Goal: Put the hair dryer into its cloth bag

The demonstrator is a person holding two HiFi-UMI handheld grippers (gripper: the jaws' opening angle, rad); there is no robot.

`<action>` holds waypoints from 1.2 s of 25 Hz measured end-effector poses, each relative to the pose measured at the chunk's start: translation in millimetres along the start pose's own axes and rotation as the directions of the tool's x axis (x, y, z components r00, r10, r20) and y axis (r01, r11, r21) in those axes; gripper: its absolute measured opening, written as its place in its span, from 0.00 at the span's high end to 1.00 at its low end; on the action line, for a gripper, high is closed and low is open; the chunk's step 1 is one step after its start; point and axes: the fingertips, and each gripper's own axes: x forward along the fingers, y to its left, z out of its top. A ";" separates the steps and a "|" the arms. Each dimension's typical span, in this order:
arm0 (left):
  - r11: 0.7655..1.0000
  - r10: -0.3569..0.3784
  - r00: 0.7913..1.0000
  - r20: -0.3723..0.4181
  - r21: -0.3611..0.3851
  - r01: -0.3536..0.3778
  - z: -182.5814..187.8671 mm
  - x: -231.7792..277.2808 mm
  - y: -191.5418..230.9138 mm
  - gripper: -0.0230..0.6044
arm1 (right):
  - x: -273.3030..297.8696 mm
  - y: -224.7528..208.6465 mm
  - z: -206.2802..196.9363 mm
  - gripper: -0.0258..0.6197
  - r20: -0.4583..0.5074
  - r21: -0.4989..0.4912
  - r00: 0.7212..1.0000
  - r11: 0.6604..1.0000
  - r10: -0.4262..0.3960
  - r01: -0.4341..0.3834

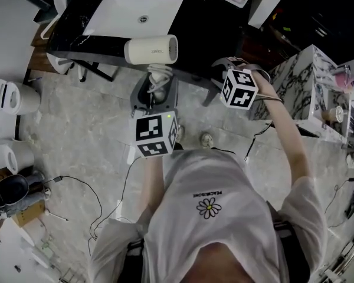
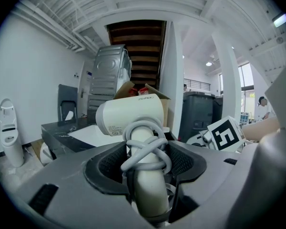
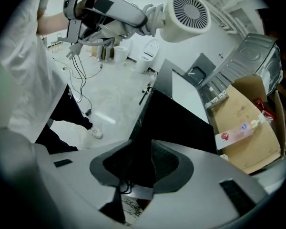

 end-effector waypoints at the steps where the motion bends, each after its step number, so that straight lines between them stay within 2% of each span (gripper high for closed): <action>1: 1.000 -0.001 1.000 -0.003 -0.001 0.001 -1.2 -0.2 1.3 0.55 | 2.0 -0.1 -1.1 0.80 -0.009 0.006 1.000 1.000 0.003 -0.003; 12: 1.000 -0.017 0.999 -0.039 0.000 0.017 -12.6 3.3 6.1 0.55 | 18.6 1.4 -5.4 0.81 -0.088 0.020 0.996 0.999 0.032 -0.030; 15: 1.000 -0.024 0.999 -0.045 -0.008 0.024 -16.0 3.8 5.7 0.55 | 20.0 1.0 -6.7 0.86 -0.101 0.022 0.995 1.000 0.022 -0.019; 22: 0.999 -0.037 0.996 -0.081 -0.009 0.037 -30.1 4.6 6.0 0.55 | 18.3 -2.8 -2.6 0.89 -0.082 0.080 0.997 0.997 0.005 0.002; 30: 0.999 -0.043 0.995 -0.085 -0.007 0.042 -30.4 3.5 5.3 0.55 | 12.9 -5.0 1.4 0.90 -0.061 0.114 0.998 0.993 0.003 0.004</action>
